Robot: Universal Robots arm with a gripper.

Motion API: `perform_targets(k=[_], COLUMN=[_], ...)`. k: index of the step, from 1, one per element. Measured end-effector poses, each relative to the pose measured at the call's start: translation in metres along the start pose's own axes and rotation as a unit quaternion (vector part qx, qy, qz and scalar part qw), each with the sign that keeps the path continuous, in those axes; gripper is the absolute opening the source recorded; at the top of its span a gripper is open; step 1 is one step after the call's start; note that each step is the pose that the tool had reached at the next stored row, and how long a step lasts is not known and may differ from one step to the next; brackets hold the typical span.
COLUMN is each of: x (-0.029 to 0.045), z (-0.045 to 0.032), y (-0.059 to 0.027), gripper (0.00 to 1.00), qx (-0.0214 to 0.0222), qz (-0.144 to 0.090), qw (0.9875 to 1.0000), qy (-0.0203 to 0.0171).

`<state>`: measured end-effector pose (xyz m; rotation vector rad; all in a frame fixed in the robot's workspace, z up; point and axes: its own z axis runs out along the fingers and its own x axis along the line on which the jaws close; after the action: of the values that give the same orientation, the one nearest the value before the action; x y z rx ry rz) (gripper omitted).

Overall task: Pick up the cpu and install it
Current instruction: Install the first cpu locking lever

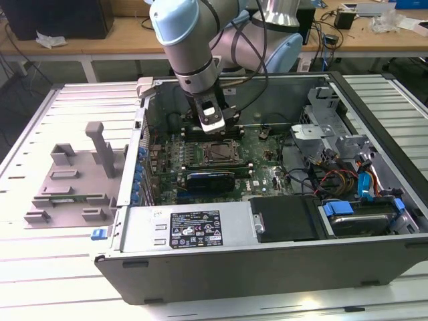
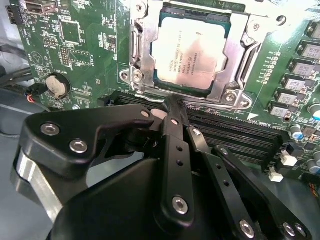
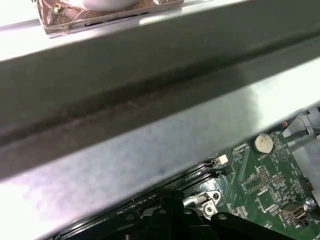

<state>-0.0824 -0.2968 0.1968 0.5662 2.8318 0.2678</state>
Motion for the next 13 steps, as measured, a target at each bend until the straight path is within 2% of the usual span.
perform_targets(k=[6, 13], x=[-0.0015, -0.0008], z=[-0.0062, -0.0061], y=[0.0016, 0.0031], gripper=[0.11, 0.11], qx=[0.0, -0.0002], qz=[0.0, 0.0], qw=[1.0, 1.0], qy=[0.0, 0.0])
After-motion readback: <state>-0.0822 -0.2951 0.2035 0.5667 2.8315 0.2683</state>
